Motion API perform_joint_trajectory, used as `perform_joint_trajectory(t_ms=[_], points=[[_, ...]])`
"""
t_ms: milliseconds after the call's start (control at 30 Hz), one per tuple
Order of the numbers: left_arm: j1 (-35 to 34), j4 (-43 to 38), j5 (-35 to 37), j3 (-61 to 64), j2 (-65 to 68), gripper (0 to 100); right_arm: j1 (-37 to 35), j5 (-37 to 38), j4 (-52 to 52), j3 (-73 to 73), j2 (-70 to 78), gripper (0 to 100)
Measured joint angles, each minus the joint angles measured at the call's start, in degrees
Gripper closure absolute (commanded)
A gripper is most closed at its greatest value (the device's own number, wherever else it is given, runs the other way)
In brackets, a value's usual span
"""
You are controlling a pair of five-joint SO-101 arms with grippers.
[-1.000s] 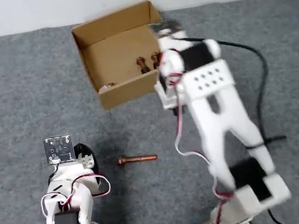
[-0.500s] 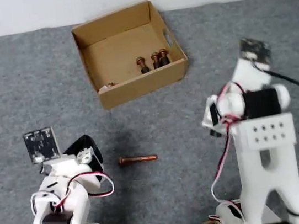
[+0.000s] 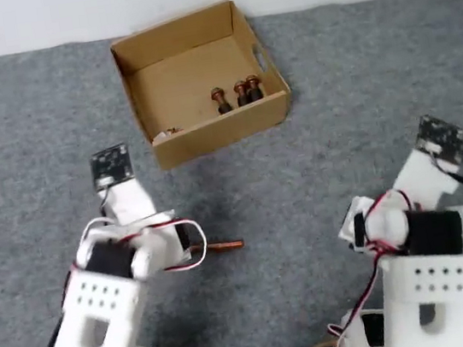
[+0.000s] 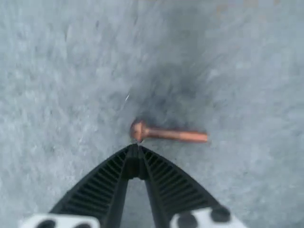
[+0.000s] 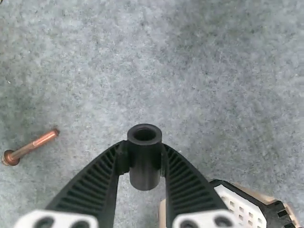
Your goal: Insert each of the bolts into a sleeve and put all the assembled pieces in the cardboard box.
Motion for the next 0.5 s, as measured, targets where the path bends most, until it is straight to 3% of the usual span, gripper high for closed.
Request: perform_joint_trajectory(t_ms=[167,367,500], points=[[0.0,0.0,4.6,-5.2,13.1,97,1.8,0.0,-0.1,1.1,-3.2,99.0],[0.0,2.0,6.8,-12.7,25.5,73,1.7,0.0,-0.1,1.1,-3.4,99.0],[1.3,7.1,7.5,-18.0,32.4,72,1.7,0.0,-0.1,1.1,-3.4,99.0]])
